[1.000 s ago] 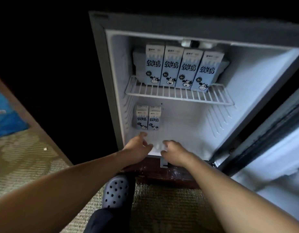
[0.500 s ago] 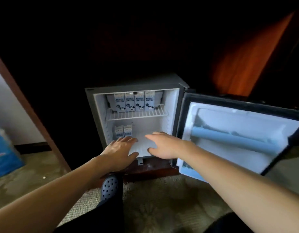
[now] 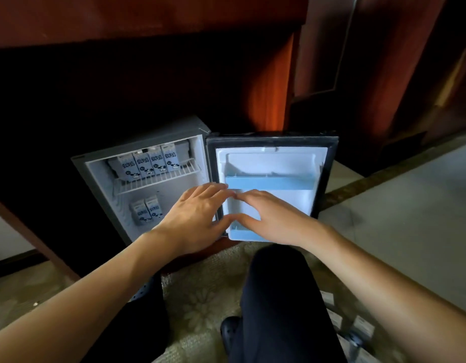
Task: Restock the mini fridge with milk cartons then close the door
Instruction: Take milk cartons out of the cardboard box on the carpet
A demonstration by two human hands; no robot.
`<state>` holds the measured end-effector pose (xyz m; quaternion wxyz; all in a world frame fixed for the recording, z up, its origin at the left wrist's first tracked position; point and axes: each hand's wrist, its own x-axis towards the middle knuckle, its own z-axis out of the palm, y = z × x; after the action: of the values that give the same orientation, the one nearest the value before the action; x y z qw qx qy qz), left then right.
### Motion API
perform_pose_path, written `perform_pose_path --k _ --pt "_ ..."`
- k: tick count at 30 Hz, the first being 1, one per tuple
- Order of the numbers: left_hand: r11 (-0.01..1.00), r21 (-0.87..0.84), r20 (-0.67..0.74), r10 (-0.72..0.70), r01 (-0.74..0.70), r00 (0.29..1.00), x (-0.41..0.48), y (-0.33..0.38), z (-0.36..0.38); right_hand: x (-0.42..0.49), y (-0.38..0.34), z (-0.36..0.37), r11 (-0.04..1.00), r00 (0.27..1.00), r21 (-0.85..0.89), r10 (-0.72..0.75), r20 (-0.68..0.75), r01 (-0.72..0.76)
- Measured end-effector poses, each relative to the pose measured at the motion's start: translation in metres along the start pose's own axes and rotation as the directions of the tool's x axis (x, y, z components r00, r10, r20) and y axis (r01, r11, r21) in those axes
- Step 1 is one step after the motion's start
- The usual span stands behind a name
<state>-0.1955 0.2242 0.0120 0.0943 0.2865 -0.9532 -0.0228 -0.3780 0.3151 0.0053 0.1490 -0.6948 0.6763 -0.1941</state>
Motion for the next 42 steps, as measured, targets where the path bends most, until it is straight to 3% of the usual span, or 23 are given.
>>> perform_pose_path --k 4,10,18,24,34,42 --pt "1.000 -0.012 -0.012 0.013 -0.013 1.000 -0.009 0.017 -0.005 -0.017 -0.004 -0.011 1.000 1.000 0.000 0.004 0.000 -0.004" --pt "0.995 -0.004 -0.013 -0.104 0.104 0.994 -0.050 0.012 -0.019 -0.017 -0.024 -0.010 0.998 0.999 -0.055 -0.036 0.023 0.038" --pt "0.952 0.047 -0.115 -0.296 0.303 0.948 -0.145 -0.015 -0.050 -0.004 -0.097 0.020 0.966 0.962 -0.008 -0.258 0.094 0.260" --pt "0.869 0.045 -0.142 -0.482 0.492 0.865 -0.247 -0.038 -0.065 0.005 -0.168 0.061 0.887 0.861 0.105 -0.462 0.213 0.450" --pt "0.752 0.005 -0.171 -0.649 0.659 0.742 -0.346 -0.034 -0.064 -0.007 -0.240 0.114 0.787 0.743 0.157 -0.615 0.263 0.596" --pt "0.558 -0.083 -0.141 -0.827 0.826 0.545 -0.440 -0.024 -0.012 -0.024 -0.314 0.205 0.679 0.553 0.258 -0.719 0.421 0.687"
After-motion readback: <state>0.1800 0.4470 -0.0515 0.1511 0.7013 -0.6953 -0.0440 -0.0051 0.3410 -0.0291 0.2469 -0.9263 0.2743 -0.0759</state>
